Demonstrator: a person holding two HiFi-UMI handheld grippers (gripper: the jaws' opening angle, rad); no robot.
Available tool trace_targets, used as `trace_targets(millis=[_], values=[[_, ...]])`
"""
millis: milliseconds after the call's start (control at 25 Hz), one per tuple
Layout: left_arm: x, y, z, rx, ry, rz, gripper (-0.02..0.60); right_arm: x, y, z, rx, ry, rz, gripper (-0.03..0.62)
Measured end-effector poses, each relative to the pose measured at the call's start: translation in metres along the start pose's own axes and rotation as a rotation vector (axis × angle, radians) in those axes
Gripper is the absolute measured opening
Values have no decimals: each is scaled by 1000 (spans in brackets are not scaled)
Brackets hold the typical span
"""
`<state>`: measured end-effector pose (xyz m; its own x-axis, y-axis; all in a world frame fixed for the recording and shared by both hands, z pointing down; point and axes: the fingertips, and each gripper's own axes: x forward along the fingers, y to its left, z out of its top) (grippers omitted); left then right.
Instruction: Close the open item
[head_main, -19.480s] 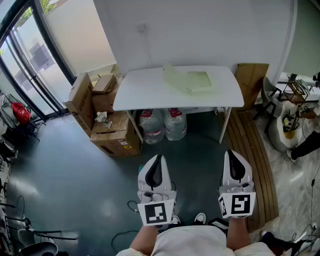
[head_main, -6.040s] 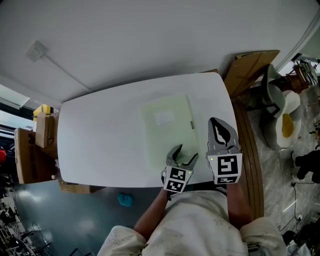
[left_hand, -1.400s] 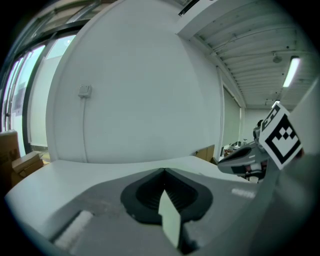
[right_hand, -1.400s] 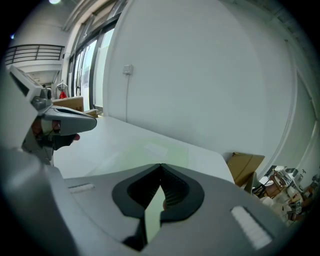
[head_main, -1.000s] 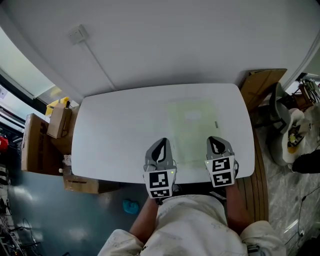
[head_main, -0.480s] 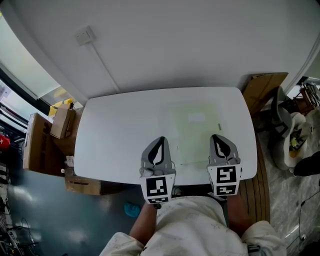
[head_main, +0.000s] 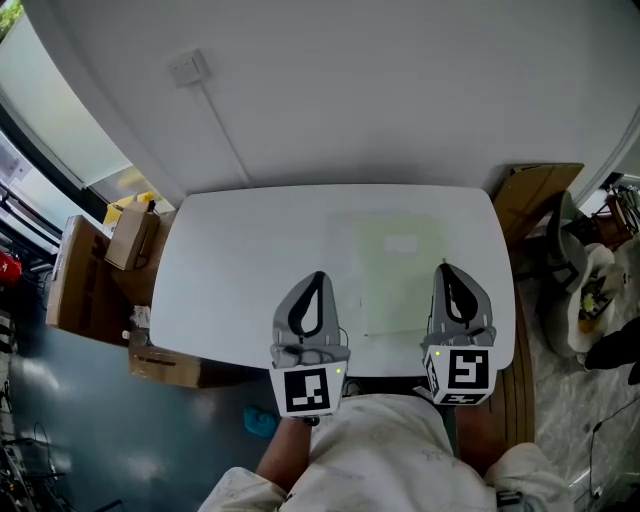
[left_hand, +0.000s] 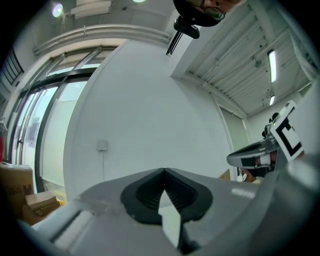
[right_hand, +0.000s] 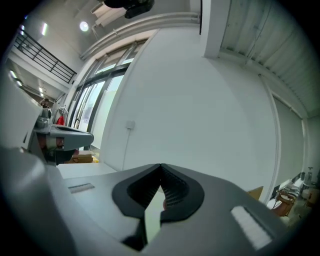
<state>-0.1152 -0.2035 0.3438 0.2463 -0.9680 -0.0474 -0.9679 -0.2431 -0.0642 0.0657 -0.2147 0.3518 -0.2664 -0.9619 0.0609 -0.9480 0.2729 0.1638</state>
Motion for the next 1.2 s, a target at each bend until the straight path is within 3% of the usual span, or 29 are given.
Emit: trace_targets(millis=[280,520,800,1200], values=[[-9,8,22,76,-76,37,2,-5,5,24,-22,-107,6,2],[-16,15,33,97,-199,34,2,-14,17,48,-108,-290,-16,2],[-15,12,34,165,-197,54,2,-7,18,44,-90,-267,9,2],[-18,20,30,117,-183,76,2,-8,17,40,-70,-235,11,2]])
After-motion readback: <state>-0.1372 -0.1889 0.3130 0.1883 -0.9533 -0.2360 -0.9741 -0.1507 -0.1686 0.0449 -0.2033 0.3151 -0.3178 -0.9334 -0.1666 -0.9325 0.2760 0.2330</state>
